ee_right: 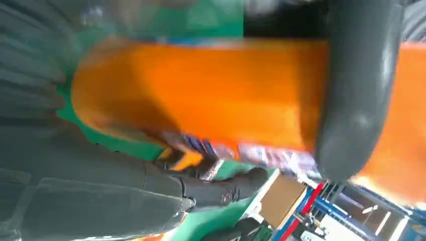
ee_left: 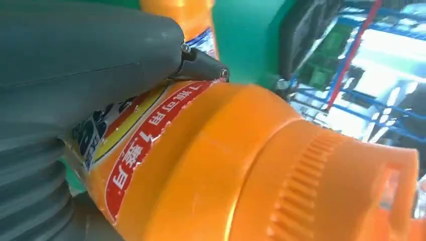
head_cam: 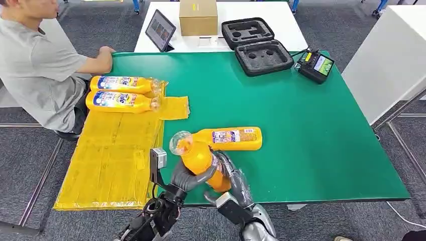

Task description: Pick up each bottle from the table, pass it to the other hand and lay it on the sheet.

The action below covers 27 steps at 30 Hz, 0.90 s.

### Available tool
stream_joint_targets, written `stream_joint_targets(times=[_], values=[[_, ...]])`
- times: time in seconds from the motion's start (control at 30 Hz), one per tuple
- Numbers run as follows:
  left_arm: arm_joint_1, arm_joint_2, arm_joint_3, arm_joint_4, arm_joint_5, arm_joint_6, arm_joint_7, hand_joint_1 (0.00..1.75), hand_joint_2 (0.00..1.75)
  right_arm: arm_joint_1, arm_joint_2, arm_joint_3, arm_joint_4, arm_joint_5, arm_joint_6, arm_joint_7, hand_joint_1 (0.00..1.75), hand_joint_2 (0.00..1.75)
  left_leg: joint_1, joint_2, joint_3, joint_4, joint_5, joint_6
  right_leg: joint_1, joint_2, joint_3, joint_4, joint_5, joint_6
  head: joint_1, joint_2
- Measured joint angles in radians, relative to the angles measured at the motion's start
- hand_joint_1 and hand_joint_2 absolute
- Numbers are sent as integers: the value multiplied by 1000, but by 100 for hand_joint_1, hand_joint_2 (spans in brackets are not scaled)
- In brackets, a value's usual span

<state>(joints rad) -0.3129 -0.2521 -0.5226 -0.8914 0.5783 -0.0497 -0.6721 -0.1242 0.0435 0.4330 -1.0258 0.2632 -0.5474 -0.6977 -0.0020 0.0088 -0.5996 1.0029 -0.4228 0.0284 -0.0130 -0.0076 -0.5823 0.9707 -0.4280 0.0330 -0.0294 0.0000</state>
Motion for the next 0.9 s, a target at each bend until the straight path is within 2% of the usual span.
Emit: stream_joint_targets(times=[0.5, 0.53, 0.77, 0.9], values=[[19, 19, 4, -95, -25, 25, -19, 175, 175, 0, 2, 4, -1, 0, -4, -1, 0, 175, 0, 0, 0, 0, 0, 0, 0, 0, 0, 0, 0, 0, 0, 0], [21, 21, 6, -105, -31, 29, -19, 175, 175, 0, 2, 4, -3, 0, -5, -1, 0, 0, 0, 0, 0, 0, 0, 0, 0, 0, 0, 0, 0, 0, 0, 0], [29, 32, 30, -166, -89, 89, -21, 175, 175, 2, 2, 4, -26, -13, -13, -1, 0, 0, 0, 0, 0, 0, 0, 0, 0, 0, 0, 0, 0, 0, 0, 0], [37, 43, 55, -211, -251, 226, -25, 175, 175, 18, 2, 4, -58, 6, -29, -1, 0, 0, 0, 0, 0, 0, 0, 0, 0, 0, 0, 0, 0, 0, 0, 0]])
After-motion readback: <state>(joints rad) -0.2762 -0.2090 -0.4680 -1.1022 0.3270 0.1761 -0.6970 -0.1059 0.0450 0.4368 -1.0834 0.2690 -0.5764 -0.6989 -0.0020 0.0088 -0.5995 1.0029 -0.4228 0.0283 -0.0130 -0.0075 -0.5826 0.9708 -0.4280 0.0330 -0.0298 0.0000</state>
